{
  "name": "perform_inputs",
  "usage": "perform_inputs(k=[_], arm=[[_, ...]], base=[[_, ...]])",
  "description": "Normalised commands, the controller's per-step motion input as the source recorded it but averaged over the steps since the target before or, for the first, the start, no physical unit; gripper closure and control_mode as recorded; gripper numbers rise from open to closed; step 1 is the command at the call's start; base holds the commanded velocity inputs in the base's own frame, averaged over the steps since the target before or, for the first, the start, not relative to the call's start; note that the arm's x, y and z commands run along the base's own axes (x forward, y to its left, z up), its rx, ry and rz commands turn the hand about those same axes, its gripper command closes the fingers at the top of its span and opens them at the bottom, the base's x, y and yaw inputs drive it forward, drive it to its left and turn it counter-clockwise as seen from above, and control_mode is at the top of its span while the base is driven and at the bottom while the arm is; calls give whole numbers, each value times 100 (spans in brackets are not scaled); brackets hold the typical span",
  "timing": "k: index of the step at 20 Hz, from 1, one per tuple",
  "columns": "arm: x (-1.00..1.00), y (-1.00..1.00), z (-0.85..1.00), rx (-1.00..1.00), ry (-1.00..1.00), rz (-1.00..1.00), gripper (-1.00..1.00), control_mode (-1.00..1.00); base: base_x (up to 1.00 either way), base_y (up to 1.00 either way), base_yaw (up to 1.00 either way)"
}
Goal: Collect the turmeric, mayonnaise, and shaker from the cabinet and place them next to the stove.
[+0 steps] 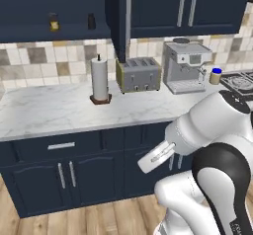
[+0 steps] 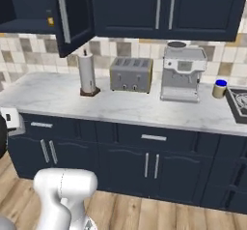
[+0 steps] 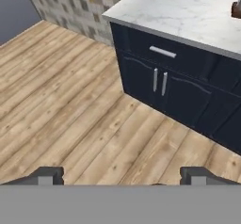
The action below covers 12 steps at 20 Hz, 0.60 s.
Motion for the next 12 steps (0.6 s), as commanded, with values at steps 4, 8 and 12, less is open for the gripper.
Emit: perform_inputs(k=[4,8,12], arm=[[0,0,0,0,0,0,-100,100],[0,0,0,0,0,0,-100,100],[0,0,0,0,0,0,-100,100]], base=[[20,72,-8],[25,52,-14],[42,59,-18]])
